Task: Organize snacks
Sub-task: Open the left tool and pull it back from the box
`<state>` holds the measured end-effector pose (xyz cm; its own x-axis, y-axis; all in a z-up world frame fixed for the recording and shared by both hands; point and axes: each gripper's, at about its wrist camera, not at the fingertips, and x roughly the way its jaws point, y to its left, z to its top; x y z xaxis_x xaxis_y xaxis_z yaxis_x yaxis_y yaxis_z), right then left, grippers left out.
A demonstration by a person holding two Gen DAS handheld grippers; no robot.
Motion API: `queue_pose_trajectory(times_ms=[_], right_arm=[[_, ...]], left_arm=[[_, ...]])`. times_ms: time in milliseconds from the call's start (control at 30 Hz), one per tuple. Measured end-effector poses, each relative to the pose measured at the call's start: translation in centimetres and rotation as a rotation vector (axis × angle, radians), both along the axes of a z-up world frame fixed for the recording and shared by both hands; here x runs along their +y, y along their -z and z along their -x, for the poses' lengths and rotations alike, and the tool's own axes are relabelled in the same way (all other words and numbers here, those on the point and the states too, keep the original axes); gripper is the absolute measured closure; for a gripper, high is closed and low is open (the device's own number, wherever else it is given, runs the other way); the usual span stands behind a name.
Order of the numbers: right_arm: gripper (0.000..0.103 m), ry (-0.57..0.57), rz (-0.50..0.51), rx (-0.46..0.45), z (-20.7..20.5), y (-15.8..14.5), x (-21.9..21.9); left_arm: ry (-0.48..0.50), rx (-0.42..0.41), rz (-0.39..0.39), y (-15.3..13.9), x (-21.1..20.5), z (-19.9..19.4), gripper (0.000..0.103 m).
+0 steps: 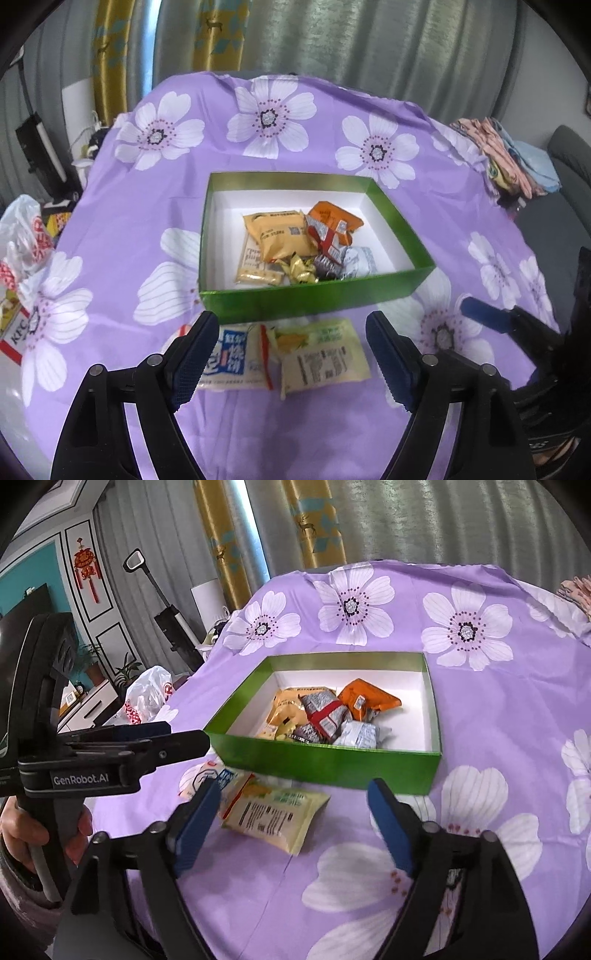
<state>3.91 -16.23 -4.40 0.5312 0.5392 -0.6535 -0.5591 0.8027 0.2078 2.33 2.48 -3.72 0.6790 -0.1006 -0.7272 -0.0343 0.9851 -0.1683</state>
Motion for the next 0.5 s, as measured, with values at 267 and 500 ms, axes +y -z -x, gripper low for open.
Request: queue_pose_trajectory(times_ms=[267, 500], right_arm=[[0.014, 0.009, 0.012, 0.004, 1.6, -0.1, -0.6], [0.014, 0.007, 0.058, 0.014, 2.7, 1.0, -0.9]], left_arm=[[-0.027, 0.022, -0.003, 0.9, 0.5, 2.3, 0.021], [-0.046, 0.064, 0.076, 3.2, 2.0, 3.6, 0.021]])
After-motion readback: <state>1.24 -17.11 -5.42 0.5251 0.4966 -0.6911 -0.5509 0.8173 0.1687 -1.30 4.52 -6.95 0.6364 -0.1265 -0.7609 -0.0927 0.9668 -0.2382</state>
